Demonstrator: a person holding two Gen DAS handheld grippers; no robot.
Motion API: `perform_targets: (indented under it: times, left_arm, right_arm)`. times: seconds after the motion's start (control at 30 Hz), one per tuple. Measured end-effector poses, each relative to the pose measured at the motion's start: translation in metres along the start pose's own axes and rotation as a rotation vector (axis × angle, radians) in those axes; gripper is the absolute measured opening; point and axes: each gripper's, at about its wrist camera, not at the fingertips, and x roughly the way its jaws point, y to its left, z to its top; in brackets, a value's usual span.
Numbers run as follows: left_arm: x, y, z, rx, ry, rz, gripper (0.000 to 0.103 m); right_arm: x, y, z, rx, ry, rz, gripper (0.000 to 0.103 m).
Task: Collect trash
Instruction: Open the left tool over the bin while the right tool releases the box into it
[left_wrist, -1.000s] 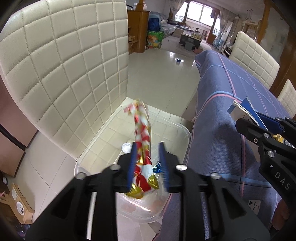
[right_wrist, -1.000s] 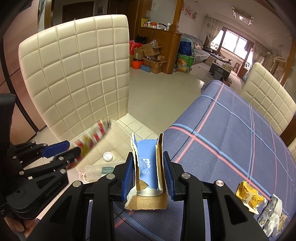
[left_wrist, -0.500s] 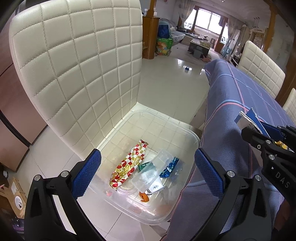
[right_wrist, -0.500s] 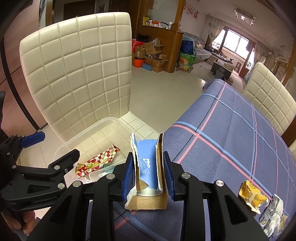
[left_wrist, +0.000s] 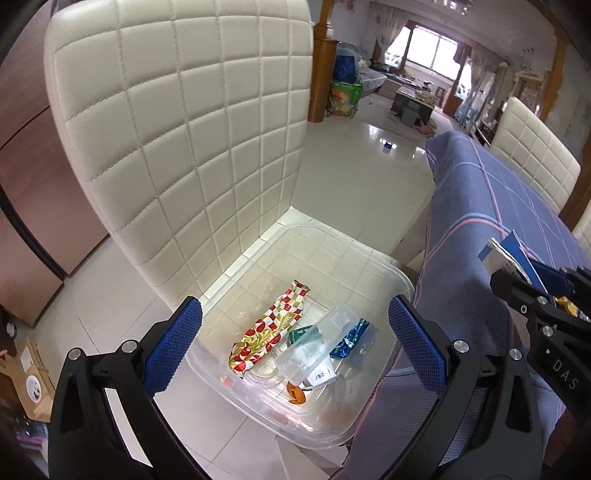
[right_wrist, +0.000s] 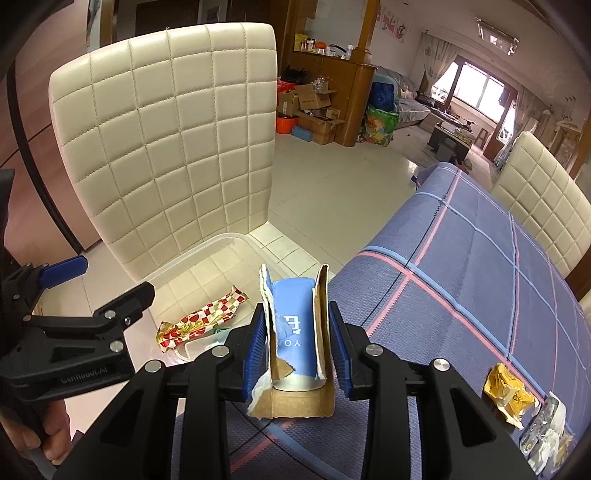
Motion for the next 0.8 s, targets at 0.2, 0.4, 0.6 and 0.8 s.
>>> perform_targets:
  times: [0.2, 0.4, 0.6, 0.8]
  left_arm:
    - [-0.005, 0.007, -0.004, -0.020, -0.009, 0.016, 0.100]
    - [-0.006, 0.008, -0.004, -0.022, -0.003, 0.008, 0.100]
    - [-0.015, 0.004, -0.004, -0.018, -0.010, -0.004, 0.100]
    - [-0.031, -0.009, -0.007, 0.013, -0.019, -0.021, 0.100]
  right_arm:
    - [0.000, 0.002, 0.002, 0.009, 0.011, 0.016, 0.045]
    - [-0.009, 0.000, 0.003, 0.019, -0.013, 0.012, 0.064]
    - [-0.017, -0.004, 0.000, 0.028, -0.018, 0.003, 0.064]
    - [-0.037, -0.010, -0.005, 0.041, -0.051, -0.006, 0.064]
